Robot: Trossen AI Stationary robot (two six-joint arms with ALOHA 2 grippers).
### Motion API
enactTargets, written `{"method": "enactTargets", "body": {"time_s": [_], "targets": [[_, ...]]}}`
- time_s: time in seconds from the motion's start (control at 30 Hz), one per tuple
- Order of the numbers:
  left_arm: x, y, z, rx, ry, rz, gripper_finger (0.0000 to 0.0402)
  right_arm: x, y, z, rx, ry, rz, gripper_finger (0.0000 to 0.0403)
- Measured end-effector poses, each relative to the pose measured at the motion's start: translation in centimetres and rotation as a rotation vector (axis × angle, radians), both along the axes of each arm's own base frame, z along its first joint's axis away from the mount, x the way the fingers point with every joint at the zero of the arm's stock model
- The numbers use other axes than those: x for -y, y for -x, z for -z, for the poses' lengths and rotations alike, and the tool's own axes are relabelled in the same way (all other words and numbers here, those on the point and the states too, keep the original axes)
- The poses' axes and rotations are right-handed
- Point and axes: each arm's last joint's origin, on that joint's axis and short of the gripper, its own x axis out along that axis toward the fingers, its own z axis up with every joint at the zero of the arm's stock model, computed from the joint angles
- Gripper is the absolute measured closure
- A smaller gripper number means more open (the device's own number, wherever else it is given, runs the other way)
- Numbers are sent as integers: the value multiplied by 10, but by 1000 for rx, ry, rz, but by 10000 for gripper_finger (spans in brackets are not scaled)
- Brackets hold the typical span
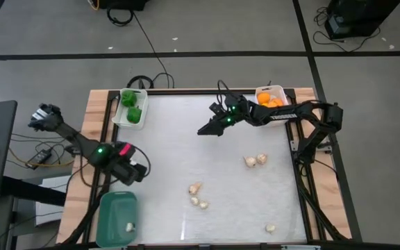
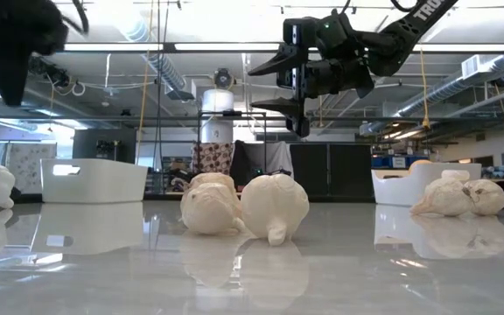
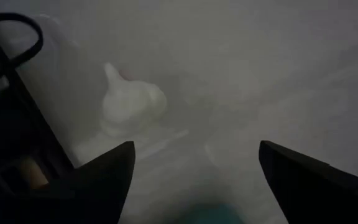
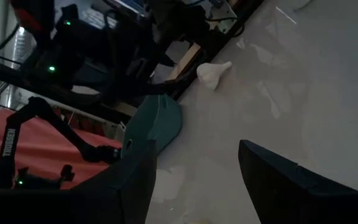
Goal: Sort produce into baskets
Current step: Put the white garlic into the green bin
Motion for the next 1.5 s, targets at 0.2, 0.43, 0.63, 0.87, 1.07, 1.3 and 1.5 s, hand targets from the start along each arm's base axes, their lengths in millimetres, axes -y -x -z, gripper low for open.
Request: {"method": "enactTargets", "body": {"time_s": [0.2,0.43,0.63,0.87,1.07,1.3,1.5], "targets": [[-27,-9,15,-84,30,63,70,5,2,-1,10,4,16,166],[-55,-20,23,-87,70,208,76,5,2,-1,6,-6,17,166],[-83,-26,23,-41,58,241,76,-1,-1,-1,3,-7,15,166],[-105,-24,25,-47,48,294,76,-1,-1,-1,-3,-32,34,166],[-106,-16,45,-101,80,393,82,-1,-2,-1,-9,-40,55,166],[-106,-11,67,-82,136,406,85,-11,-5,-1,-12,-39,44,166],[-103,-9,71,-60,220,466,85,-14,-6,-1,-22,-64,46,166]]}}
